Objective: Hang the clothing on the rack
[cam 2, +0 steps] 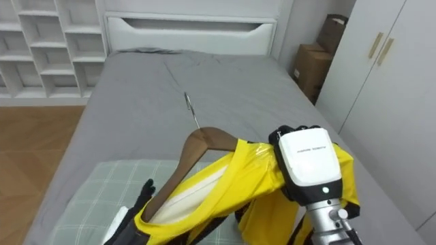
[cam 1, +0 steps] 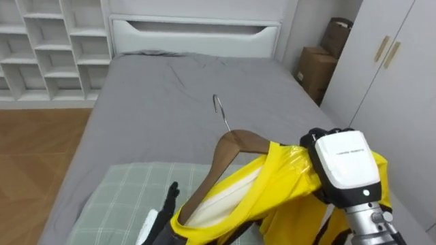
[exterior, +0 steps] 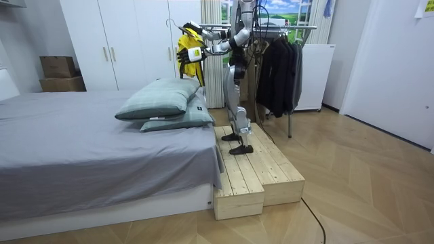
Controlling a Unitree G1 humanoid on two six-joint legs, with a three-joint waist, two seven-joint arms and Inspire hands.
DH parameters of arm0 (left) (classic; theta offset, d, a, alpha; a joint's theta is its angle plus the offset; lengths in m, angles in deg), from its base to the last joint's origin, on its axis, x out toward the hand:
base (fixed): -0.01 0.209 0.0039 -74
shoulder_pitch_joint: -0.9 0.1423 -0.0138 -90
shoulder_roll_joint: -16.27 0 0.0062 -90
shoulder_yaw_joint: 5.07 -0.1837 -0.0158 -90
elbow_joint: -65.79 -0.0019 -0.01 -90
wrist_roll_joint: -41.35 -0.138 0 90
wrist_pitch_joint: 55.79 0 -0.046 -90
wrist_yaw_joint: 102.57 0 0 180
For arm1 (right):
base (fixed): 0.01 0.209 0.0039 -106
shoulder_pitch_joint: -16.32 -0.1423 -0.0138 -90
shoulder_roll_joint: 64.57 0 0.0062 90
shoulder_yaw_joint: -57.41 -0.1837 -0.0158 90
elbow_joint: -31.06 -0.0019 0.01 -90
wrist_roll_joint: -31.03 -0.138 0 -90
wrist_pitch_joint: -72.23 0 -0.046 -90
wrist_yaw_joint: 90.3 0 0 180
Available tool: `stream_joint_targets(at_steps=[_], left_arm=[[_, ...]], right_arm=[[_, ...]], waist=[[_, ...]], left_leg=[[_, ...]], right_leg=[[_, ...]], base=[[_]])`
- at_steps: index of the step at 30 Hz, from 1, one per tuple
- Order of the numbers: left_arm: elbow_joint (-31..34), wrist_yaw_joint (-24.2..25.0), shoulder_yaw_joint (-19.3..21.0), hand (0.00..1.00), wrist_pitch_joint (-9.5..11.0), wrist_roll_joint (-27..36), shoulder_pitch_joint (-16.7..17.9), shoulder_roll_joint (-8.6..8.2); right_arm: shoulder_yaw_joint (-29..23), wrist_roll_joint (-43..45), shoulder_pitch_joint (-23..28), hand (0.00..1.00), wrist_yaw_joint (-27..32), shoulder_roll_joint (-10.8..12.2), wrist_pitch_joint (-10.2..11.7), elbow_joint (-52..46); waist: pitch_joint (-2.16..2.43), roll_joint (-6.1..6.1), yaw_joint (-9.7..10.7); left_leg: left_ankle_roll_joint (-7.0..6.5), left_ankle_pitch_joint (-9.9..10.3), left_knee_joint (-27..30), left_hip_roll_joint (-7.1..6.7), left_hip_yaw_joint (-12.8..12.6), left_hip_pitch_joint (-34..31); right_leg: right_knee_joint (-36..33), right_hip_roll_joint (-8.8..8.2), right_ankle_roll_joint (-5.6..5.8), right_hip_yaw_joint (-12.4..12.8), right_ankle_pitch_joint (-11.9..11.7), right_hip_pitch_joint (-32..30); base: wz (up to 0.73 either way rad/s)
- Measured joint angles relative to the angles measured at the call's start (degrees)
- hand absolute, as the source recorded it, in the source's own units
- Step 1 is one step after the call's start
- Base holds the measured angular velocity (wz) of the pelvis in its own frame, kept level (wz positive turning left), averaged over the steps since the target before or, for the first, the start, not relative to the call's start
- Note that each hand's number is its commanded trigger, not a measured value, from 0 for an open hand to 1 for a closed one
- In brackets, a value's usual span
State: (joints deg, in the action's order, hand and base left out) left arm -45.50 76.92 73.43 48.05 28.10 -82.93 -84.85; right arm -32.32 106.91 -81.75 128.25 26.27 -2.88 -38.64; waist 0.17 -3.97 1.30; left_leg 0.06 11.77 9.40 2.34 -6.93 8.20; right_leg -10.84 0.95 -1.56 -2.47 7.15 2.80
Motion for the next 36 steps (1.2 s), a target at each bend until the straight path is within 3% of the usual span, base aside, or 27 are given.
stream_joint_targets(at_steps=[2,8,15,20,23,36], left_arm=[[3.11,2.1,-2.97,0.0,-1.2,1.47,-0.01,2.41],[8.43,5.92,-5.52,0.0,-3.75,2.56,0.16,5.0],[9.99,12.15,-7.62,0.0,-6.01,2.57,-0.05,5.54],[10.74,17.29,-9.18,0.0,-7.49,7.68,-0.08,6.82],[11.33,19.62,-10.25,0.0,-7.63,9.37,-0.08,7.87],[12.87,26.02,-11.67,0.0,-9.07,9.29,-0.08,9.5]], right_arm=[[0.01,-2.18,-0.04,1.0,0.0,-1.0,0.0,-0.6],[0.04,-4.92,-0.12,1.0,0.0,-1.85,-0.18,-1.23],[0.06,-5.96,-0.16,1.0,0.0,-3.32,-0.03,-1.24],[0.1,-6.14,-0.36,1.0,-0.19,-3.32,-0.03,-1.23],[0.18,-6.39,-0.47,1.0,-0.7,-3.35,-0.09,-1.23],[0.52,-6.41,-1.84,1.0,-2.28,-3.57,-0.02,-1.24]], waist=[[-0.29,0.43,-0.04],[-0.39,0.54,0.18],[-0.43,0.43,1.03],[-0.41,0.55,1.72],[-0.41,0.62,2.01],[-0.39,1.69,2.94]], left_leg=[[0.0,0.0,-0.14,-0.08,-0.07,-0.12],[-0.01,-0.01,0.07,-0.04,-0.2,-1.54],[0.0,-0.01,0.01,-0.19,-0.81,-2.48],[0.0,-0.02,0.04,-0.2,-0.97,-3.25],[0.0,-0.01,0.13,-0.18,-1.01,-3.57],[-0.01,-0.02,0.2,-0.47,-1.26,-3.9]], right_leg=[[-0.14,0.03,0.1,0.01,0.1,-0.43],[-0.99,-0.36,0.0,0.01,0.53,-2.07],[-0.95,-0.58,0.18,0.12,0.74,-3.0],[-0.94,-0.51,0.2,0.15,0.76,-3.87],[-0.91,-0.51,0.2,0.19,0.76,-4.08],[-0.96,-0.69,0.29,0.37,0.81,-4.46]], base=[[0.0],[0.0],[0.0],[-0.03],[-0.01],[0.0]])
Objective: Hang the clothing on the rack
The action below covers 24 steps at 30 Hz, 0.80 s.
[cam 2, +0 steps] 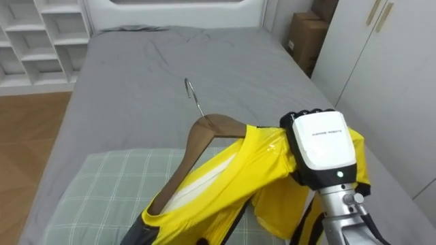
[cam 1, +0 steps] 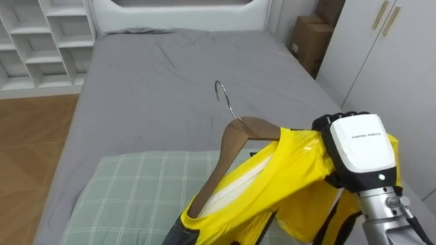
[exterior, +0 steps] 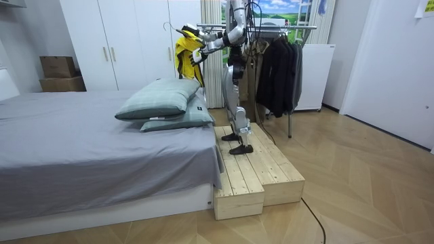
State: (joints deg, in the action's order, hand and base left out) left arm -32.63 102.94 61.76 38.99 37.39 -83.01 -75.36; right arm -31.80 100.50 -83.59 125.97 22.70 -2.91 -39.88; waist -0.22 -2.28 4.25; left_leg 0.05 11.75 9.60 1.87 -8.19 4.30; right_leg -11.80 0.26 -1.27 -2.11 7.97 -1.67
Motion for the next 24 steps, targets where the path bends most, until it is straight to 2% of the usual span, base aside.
stream_joint_targets(at_steps=[7,12,20,24], left_arm=[[0.01,-0.04,0.84,0.0,-1.61,0.05,-0.07,0.14],[0.0,-0.85,1.71,0.0,-1.82,2.23,-0.55,0.11],[0.01,-5.19,3.47,0.0,-1.88,19.74,-0.55,-0.02],[0.04,-5.5,5.0,0.0,-2.15,26.55,-0.95,-0.57]], right_arm=[[0.5,-0.04,-0.17,1.0,-0.16,-0.04,-0.55,0.0],[1.09,-1.22,-1.1,1.0,-0.15,-0.04,-1.31,0.0],[2.31,-6.37,-1.44,1.0,1.99,-0.03,-4.61,-0.25],[2.31,-8.41,-1.44,1.0,4.02,-0.04,-5.11,-0.24]], waist=[[0.04,0.38,-0.09],[-0.02,0.29,-0.23],[-0.06,0.2,-2.48],[-0.06,0.2,-2.85]], left_leg=[[-0.01,0.0,0.0,-0.1,-0.52,0.27],[-0.06,-0.03,-0.08,-0.34,-0.98,0.43],[-0.07,-0.03,-0.02,-0.27,-1.2,0.35],[-0.09,-0.05,0.0,-0.22,-1.13,0.33]], right_leg=[[-1.14,0.04,0.11,0.52,0.24,-0.47],[-1.85,-0.06,0.32,0.59,0.52,-0.68],[-1.82,-0.08,0.36,0.35,0.47,-0.78],[-1.83,-0.11,0.35,0.3,0.48,-0.75]], base=[[-0.04],[0.0],[0.01],[0.0]])
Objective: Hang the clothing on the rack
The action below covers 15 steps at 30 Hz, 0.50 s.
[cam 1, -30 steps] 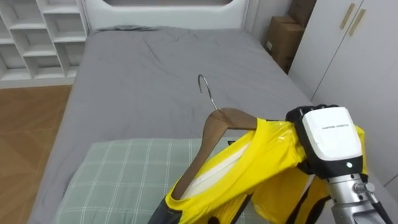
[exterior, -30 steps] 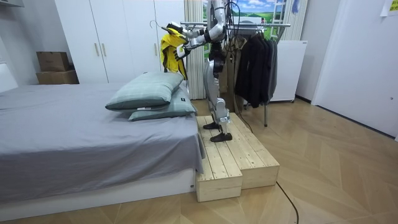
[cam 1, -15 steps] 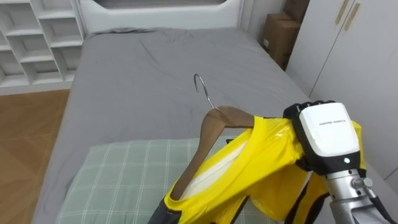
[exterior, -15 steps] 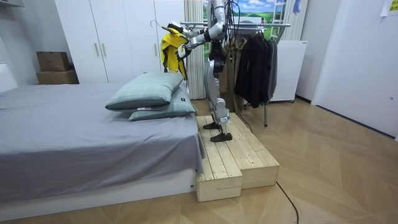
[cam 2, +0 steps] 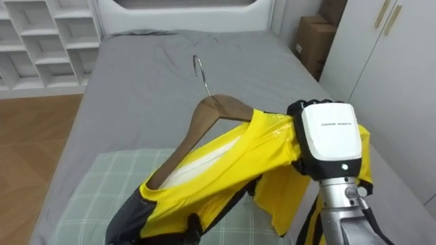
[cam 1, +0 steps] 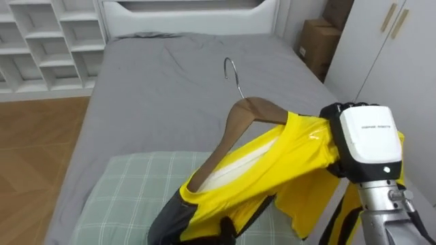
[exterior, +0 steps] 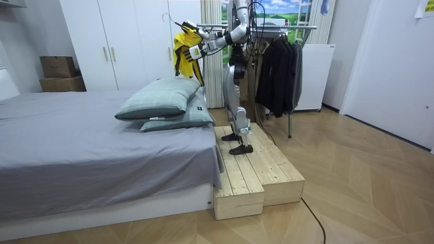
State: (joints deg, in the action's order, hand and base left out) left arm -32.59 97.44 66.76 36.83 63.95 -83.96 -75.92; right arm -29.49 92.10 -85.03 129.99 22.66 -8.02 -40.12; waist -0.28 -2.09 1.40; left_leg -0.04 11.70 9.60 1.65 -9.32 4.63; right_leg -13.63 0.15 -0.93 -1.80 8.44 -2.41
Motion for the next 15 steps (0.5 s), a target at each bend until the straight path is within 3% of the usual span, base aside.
stream_joint_targets(at_steps=[7,15], left_arm=[[3.53,-0.92,0.26,0.0,-0.05,6.1,-2.25,0.13],[8.42,-0.82,0.25,0.0,-0.11,6.8,-2.67,-0.41]], right_arm=[[-0.08,-5.31,-0.01,1.0,1.38,-0.02,-1.87,-0.01],[-0.3,-7.27,-1.87,1.0,5.96,-0.05,-2.37,0.0]], waist=[[0.07,-0.49,-0.08],[0.02,-1.12,0.0]], left_leg=[[-0.01,0.0,0.01,-0.03,0.16,0.12],[-0.01,0.0,0.06,-0.01,0.53,0.08]], right_leg=[[0.03,0.05,0.0,0.21,0.0,0.08],[0.27,0.04,0.0,-0.15,0.0,0.3]], base=[[-0.01],[0.02]])
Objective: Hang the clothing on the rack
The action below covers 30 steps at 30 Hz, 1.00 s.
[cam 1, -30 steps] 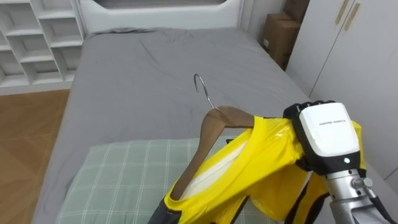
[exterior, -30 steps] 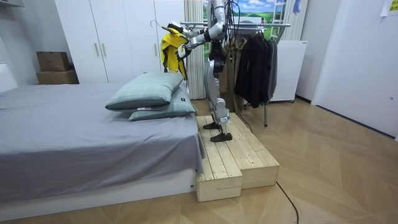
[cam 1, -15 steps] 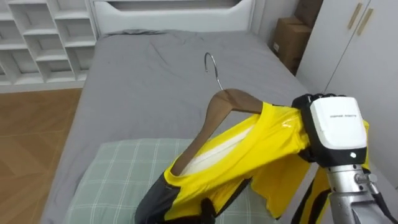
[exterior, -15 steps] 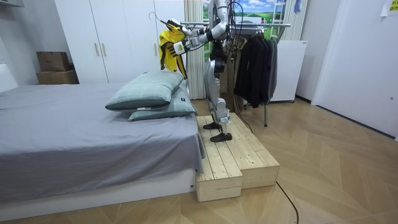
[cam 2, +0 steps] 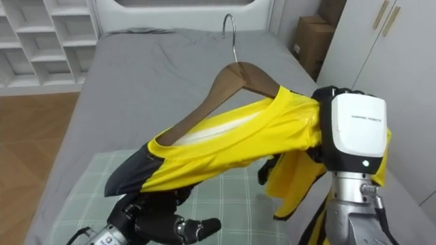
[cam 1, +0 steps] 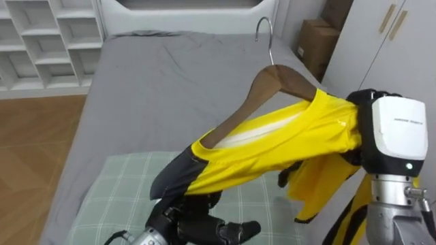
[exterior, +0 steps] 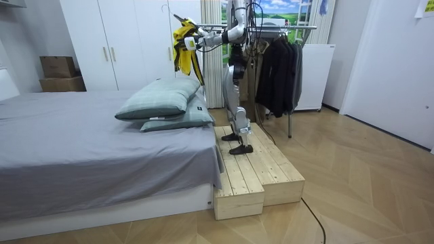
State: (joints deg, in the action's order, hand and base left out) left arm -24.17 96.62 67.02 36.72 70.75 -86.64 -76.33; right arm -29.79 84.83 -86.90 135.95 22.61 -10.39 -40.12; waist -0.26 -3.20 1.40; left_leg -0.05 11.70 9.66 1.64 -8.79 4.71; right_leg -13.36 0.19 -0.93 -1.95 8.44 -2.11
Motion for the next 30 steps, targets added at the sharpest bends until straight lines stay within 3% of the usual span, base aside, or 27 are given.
stream_joint_targets(at_steps=[5,12,19,22,25,30], left_arm=[[2.5,0.6,-0.63,0.0,-0.13,1.13,-0.07,-0.49],[2.66,4.28,-4.02,0.0,-1.09,11.61,-0.6,0.64],[2.75,6.66,-6.02,0.0,-1.2,11.64,-2.47,1.63],[2.75,6.69,-6.78,0.0,-1.23,10.79,-2.43,2.15],[2.73,6.82,-6.62,0.0,-1.31,4.34,-1.86,2.69],[2.69,7.47,-6.29,0.0,-2.14,-0.97,0.14,5.0]], right_arm=[[0.28,0.02,0.0,1.0,0.11,0.25,-1.25,0.71],[0.69,0.02,0.0,1.0,0.11,0.67,-2.58,0.75],[0.89,-1.06,-0.01,1.0,0.1,0.61,-3.34,0.98],[1.97,-2.1,0.01,1.0,0.08,0.52,-4.35,0.97],[2.2,-1.71,0.0,1.0,-0.33,0.43,-4.48,0.35],[2.21,-1.84,0.0,1.0,-0.36,0.3,-4.36,-0.77]], waist=[[-0.03,-0.23,0.1],[0.02,0.13,0.88],[0.1,2.0,1.62],[0.08,2.36,1.51],[0.07,2.33,0.45],[0.06,2.29,0.43]], left_leg=[[0.0,0.0,0.11,0.0,0.24,0.02],[0.0,0.01,1.7,-0.09,0.55,-0.82],[0.0,0.01,1.71,-0.21,0.8,-0.94],[0.0,0.01,1.58,-0.17,0.54,-0.75],[0.0,0.01,1.11,0.05,-1.21,-0.41],[0.0,0.01,1.09,0.05,-2.02,-0.53]], right_leg=[[0.79,-0.21,-0.03,-1.04,-0.03,0.87],[1.25,-0.43,-0.02,-1.17,-0.02,1.15],[1.26,-0.46,-0.02,-0.96,-0.02,0.97],[0.92,-0.36,-0.03,-0.84,-0.01,0.85],[0.46,0.01,-0.04,0.41,-0.01,0.12],[0.49,0.0,-0.03,0.82,-0.02,-0.14]], base=[[0.11],[0.01],[0.0],[-0.02],[-0.22],[-0.07]])
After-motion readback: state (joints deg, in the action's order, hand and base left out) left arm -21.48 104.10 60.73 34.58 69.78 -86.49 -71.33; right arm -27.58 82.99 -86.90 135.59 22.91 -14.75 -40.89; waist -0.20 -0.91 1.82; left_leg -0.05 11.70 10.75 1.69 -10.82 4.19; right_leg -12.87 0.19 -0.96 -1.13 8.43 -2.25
